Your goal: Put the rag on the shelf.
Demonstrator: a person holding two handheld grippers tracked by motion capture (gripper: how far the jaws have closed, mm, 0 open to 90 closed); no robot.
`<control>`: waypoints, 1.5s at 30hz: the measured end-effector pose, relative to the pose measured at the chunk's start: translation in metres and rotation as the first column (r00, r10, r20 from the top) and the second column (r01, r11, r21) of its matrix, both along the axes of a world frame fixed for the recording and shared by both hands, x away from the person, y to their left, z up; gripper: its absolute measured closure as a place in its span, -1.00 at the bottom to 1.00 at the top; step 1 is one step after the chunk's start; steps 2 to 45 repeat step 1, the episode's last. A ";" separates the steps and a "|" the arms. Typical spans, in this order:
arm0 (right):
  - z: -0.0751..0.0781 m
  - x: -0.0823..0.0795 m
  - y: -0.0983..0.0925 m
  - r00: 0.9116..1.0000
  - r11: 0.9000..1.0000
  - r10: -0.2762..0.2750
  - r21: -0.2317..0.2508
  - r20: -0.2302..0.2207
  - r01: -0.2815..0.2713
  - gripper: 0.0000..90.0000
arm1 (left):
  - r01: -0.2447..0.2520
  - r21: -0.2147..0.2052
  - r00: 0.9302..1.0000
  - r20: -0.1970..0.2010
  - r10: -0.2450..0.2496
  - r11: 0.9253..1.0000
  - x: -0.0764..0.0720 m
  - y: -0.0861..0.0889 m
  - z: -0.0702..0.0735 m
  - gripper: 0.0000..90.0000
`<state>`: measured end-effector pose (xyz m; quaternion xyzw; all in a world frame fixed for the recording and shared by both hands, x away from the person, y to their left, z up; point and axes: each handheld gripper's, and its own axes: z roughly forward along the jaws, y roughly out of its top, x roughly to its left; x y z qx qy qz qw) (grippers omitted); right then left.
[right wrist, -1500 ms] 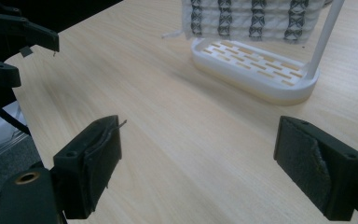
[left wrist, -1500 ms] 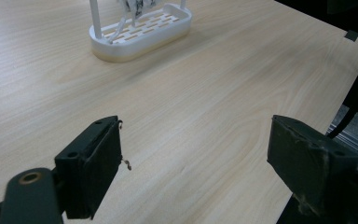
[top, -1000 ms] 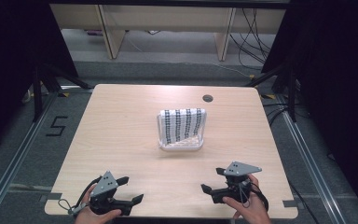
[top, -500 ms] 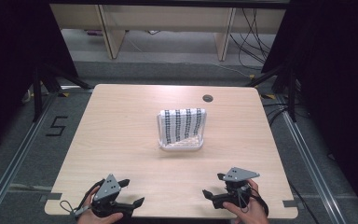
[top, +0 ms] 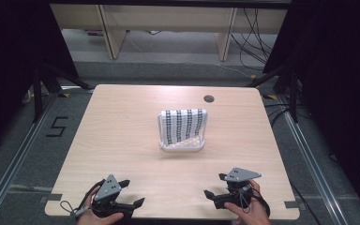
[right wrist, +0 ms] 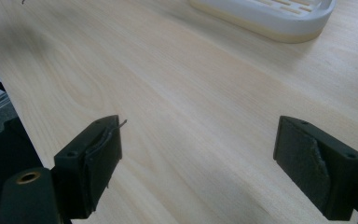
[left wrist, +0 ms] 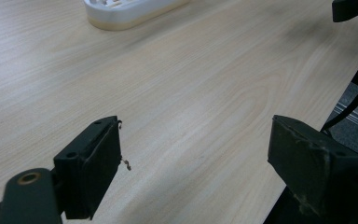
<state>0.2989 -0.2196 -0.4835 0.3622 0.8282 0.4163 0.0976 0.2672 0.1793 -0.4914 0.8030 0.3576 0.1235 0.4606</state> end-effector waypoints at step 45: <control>0.000 0.001 0.000 1.000 1.000 0.016 0.007 -0.009 -0.016 -0.64 | 0.007 0.009 1.000 0.000 -0.007 1.000 0.001 0.001 0.000 -0.63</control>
